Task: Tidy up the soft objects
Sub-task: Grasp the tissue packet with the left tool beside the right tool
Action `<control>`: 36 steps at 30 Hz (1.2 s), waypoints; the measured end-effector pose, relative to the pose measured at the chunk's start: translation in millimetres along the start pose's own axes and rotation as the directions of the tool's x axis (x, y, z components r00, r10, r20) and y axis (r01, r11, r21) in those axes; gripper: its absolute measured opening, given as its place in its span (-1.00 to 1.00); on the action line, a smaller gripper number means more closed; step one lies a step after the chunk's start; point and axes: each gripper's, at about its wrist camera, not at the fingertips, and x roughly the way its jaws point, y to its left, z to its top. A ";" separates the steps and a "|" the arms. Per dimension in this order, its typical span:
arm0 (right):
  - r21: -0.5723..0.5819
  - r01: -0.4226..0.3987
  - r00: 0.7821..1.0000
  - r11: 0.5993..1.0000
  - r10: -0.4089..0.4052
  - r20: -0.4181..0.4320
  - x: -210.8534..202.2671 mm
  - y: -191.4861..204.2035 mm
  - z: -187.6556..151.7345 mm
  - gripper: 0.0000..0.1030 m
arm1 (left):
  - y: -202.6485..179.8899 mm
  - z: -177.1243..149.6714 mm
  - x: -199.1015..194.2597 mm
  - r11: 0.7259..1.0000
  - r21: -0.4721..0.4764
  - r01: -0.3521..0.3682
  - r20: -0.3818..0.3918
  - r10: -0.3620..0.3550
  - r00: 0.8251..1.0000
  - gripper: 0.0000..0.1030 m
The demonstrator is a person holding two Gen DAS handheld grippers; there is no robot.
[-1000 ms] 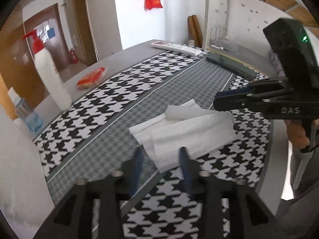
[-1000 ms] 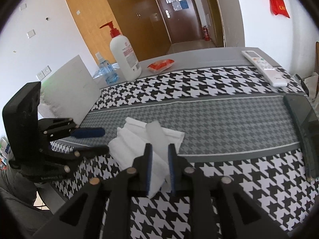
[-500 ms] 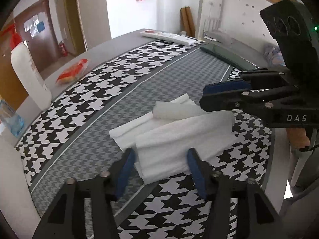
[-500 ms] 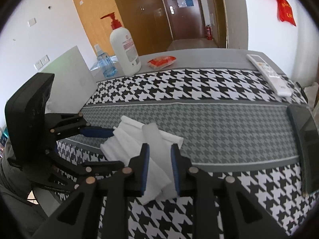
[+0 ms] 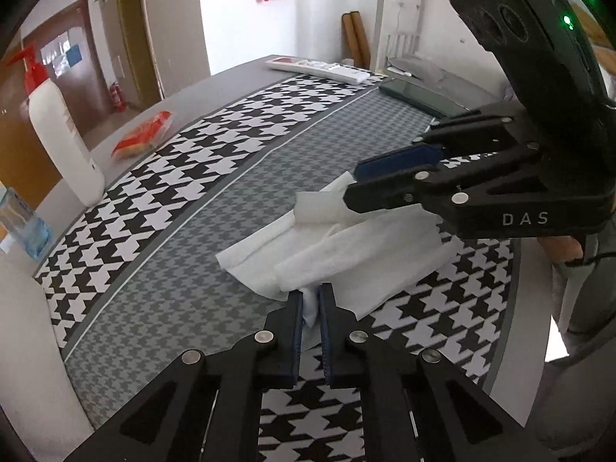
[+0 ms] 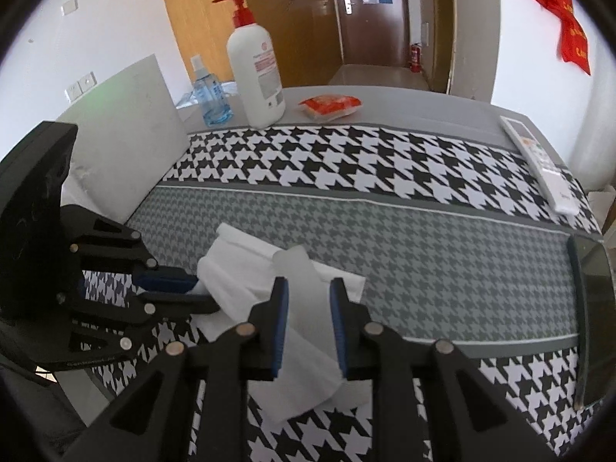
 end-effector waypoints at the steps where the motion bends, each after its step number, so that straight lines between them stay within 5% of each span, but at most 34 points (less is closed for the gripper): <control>1: -0.008 -0.003 1.000 1.000 0.003 -0.005 0.9 1.4 0.1 -0.50 | -0.3 -0.8 -0.5 1.000 -0.002 0.001 0.000 -0.001 1.000 -0.83; 20: -0.104 0.040 0.998 0.994 -0.045 -0.049 18.0 15.2 -1.5 -0.41 | 5.8 -9.3 -7.4 0.999 -0.033 0.027 0.009 -0.027 1.000 -0.83; 24: -0.084 -0.014 0.999 0.996 0.010 -0.054 17.3 13.4 -0.6 -0.69 | 8.8 -11.7 -9.9 0.999 -0.040 0.017 0.007 -0.017 1.000 -0.83; 36: -0.099 -0.012 0.999 0.995 0.007 -0.047 9.5 14.8 -3.5 -0.68 | 17.8 -21.5 -16.7 0.999 -0.051 -0.005 -0.001 0.005 1.000 -0.83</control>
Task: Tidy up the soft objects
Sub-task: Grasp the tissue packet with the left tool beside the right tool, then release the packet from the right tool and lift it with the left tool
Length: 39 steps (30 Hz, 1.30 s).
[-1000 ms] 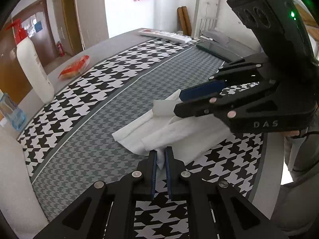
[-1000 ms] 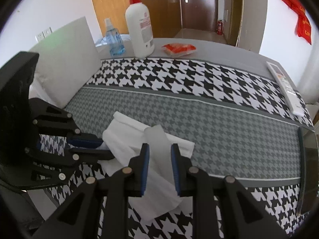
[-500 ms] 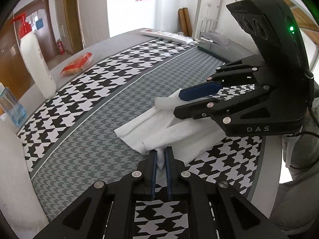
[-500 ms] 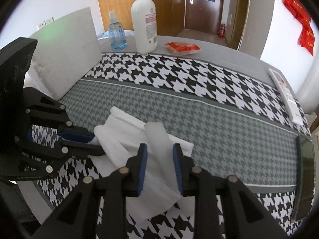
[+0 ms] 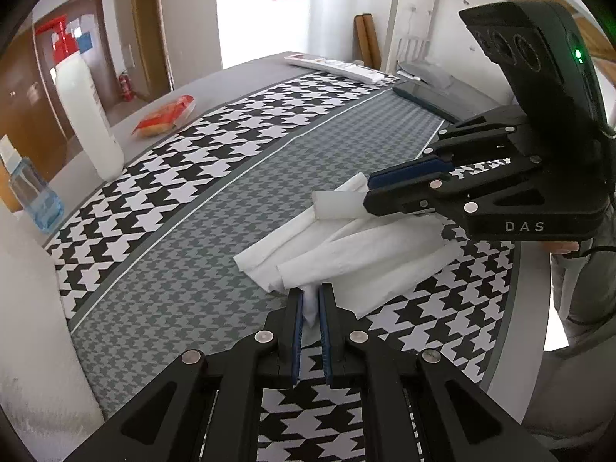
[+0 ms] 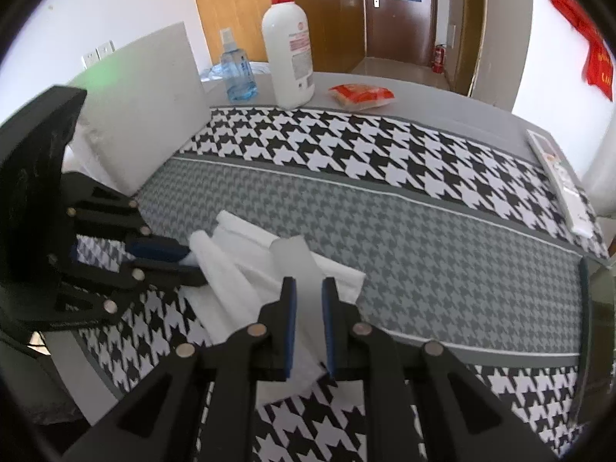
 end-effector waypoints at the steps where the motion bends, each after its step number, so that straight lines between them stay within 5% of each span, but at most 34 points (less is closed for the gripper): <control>1: -0.001 -0.008 1.000 1.000 0.008 0.007 -2.1 0.7 -0.3 -0.68 | 0.7 -1.6 -1.1 1.000 -0.001 -0.003 -0.001 0.003 1.000 -0.83; 3: -0.005 -0.016 0.999 1.000 0.016 0.028 -8.2 2.4 0.0 -0.58 | 1.3 -3.5 -2.5 1.000 -0.005 -0.009 -0.001 0.009 1.000 -0.83; 6: -0.032 -0.018 1.000 0.999 0.019 0.020 -8.3 6.8 -0.7 -0.03 | 1.4 -5.5 -3.9 1.000 -0.008 -0.012 -0.001 0.012 1.000 -0.83; 7: -0.035 -0.016 1.000 0.999 0.017 0.017 -7.3 7.9 -1.3 -0.02 | 1.2 -5.6 -3.7 1.000 -0.009 -0.012 -0.001 0.012 1.000 -0.83; 14: -0.030 0.032 0.999 0.999 -0.033 -0.038 8.6 5.9 -5.3 -0.09 | 1.0 -6.9 -3.4 1.000 -0.010 -0.012 0.001 0.012 1.000 -0.83; 19: -0.017 0.018 1.000 1.000 -0.018 -0.025 6.1 3.8 -2.6 -0.53 | 2.1 -8.5 -4.8 1.000 -0.016 -0.019 0.001 0.019 1.000 -0.83; 32: 0.057 -0.022 0.998 0.998 0.018 0.064 -18.6 -5.9 -1.3 -0.53 | 13.9 -28.6 -38.3 0.997 -0.024 -0.074 0.040 0.075 0.996 -0.82; 35: 0.062 -0.037 0.997 0.997 0.032 0.076 -20.1 -3.5 -2.7 -0.53 | 7.6 -27.2 -47.9 0.997 0.011 -0.073 0.070 0.072 0.995 -0.44; 37: 0.068 -0.039 0.996 0.997 0.033 0.089 -23.2 -3.4 -4.0 -0.53 | 3.2 -24.8 -47.4 0.995 0.031 -0.097 0.075 0.094 0.993 0.18; 39: 0.074 -0.043 0.994 0.996 0.035 0.102 -27.8 -3.6 -6.0 -0.53 | -0.8 -21.2 -44.6 0.992 0.055 -0.111 0.087 0.106 0.991 0.30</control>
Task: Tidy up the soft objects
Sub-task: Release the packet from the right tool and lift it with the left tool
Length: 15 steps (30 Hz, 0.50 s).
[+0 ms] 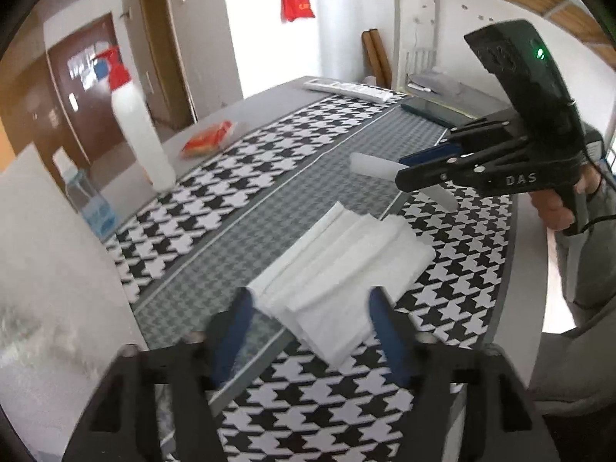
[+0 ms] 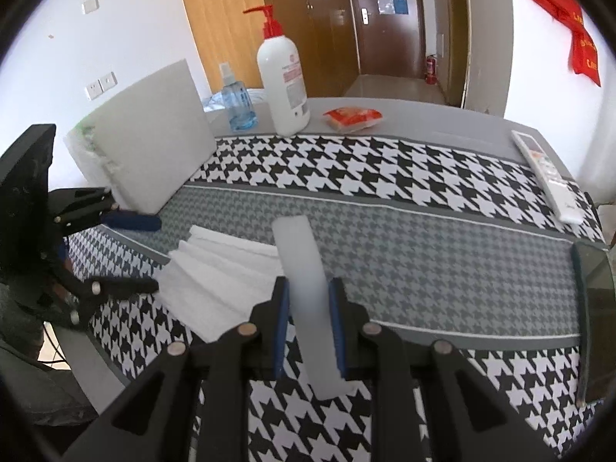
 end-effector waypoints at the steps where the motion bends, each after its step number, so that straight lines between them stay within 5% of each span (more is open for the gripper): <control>1: 0.005 -0.003 1.000 1.000 0.003 0.007 -3.0 -0.4 -1.2 -0.53 | -0.2 1.7 1.9 1.000 0.004 0.009 0.000 -0.009 1.000 0.30; 15: 0.071 -0.018 0.999 0.997 0.015 0.050 -23.8 -4.6 -21.5 -0.53 | 4.3 20.2 51.4 0.999 -0.013 0.043 -0.087 -0.044 0.995 0.25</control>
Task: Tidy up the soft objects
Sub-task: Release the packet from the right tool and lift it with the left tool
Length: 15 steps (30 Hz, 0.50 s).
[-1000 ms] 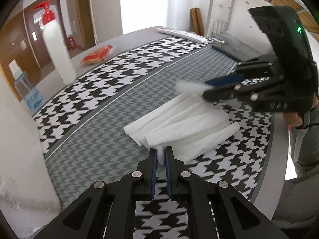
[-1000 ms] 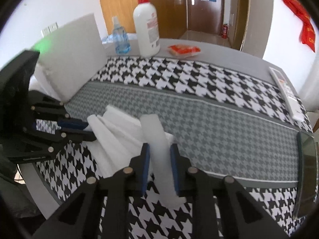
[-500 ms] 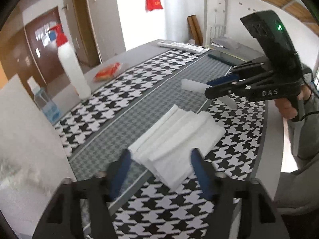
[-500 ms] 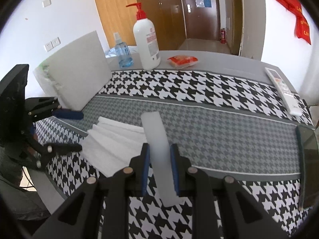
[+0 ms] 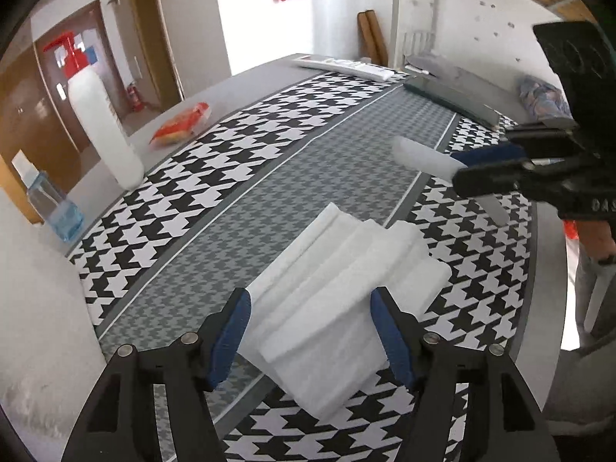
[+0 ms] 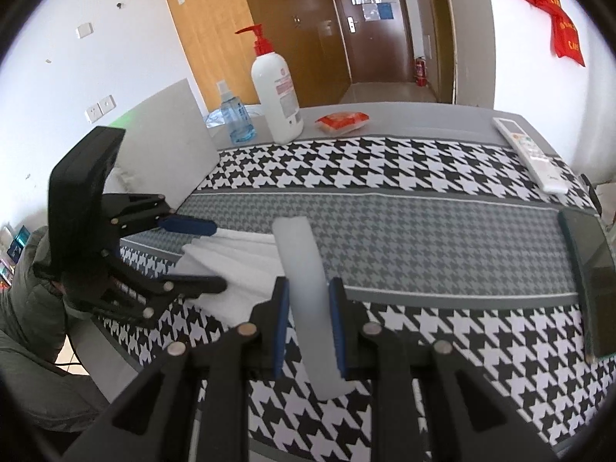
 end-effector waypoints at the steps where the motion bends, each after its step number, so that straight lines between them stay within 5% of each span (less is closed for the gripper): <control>1: 0.000 -0.001 1.000 1.000 0.001 0.001 0.2 1.3 -0.3 -0.53 | 0.0 -0.2 2.0 1.000 0.003 0.005 -0.006 -0.004 1.000 0.18; 11: 0.012 0.015 1.000 1.000 -0.015 0.014 -5.9 7.9 -5.2 -0.53 | -3.8 -3.4 1.8 0.999 -0.014 0.040 -0.013 -0.040 0.999 -0.36; 15: 0.019 0.025 0.999 1.000 -0.025 0.033 -12.9 11.4 -6.9 -0.53 | -1.5 -4.5 -1.6 0.998 -0.051 0.028 -0.019 -0.029 0.999 -0.83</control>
